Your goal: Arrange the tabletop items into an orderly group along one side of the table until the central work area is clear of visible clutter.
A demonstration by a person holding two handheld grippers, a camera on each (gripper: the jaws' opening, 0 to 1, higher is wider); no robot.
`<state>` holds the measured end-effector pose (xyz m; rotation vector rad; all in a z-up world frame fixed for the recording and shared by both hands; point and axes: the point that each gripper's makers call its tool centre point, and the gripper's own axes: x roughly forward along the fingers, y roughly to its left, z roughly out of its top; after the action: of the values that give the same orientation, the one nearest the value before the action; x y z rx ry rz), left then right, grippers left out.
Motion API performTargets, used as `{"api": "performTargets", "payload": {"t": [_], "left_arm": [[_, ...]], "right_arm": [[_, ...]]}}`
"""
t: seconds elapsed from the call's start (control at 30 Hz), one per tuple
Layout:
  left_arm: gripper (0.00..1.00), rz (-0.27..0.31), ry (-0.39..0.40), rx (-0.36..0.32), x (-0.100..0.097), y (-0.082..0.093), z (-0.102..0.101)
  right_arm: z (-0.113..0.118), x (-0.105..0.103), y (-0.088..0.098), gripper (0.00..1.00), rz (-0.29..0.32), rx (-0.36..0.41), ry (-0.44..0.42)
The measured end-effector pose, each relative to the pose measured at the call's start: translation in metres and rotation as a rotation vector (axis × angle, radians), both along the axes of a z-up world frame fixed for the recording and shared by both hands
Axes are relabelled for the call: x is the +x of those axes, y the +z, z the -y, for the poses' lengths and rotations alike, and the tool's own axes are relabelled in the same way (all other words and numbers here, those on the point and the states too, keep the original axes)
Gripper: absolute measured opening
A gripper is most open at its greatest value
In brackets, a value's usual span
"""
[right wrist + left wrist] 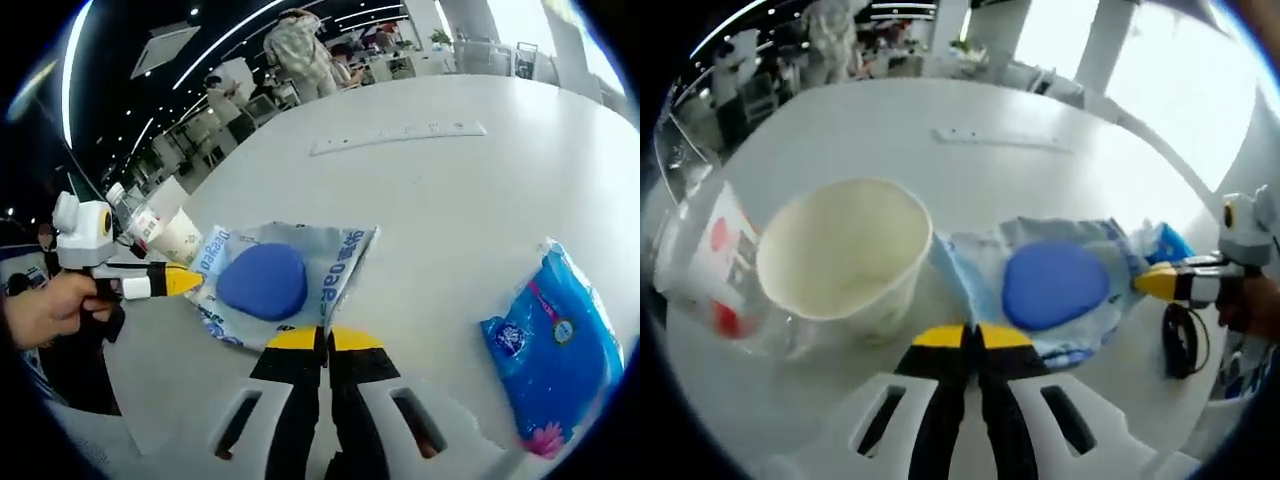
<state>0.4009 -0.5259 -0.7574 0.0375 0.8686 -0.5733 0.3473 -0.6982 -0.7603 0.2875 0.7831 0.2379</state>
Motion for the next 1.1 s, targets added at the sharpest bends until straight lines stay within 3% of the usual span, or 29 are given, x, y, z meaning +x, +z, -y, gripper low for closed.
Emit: {"api": "performTargets", "payload": {"t": [0.27,0.4,0.7,0.93,1.1], "left_arm": [[0.02,0.022,-0.016,0.032,0.003,-0.001,-0.004],[0.06,0.028,-0.037,0.054,0.001,-0.002,-0.005],[0.18,0.025,-0.070,0.077,-0.011,-0.001,-0.010],[0.25,0.077,-0.176,0.102,-0.029,0.012,-0.009],[0.28,0.086,-0.186,0.095,-0.040,0.017,-0.013]], "right_arm": [[-0.001,-0.004,-0.001,0.03,0.006,-0.035,0.047],[0.005,-0.001,0.000,0.08,0.030,-0.110,0.080],[0.009,0.000,0.004,0.08,0.035,-0.112,0.083],[0.017,0.000,0.015,0.19,0.048,-0.132,0.098],[0.019,-0.001,0.023,0.25,0.064,-0.163,0.123]]}}
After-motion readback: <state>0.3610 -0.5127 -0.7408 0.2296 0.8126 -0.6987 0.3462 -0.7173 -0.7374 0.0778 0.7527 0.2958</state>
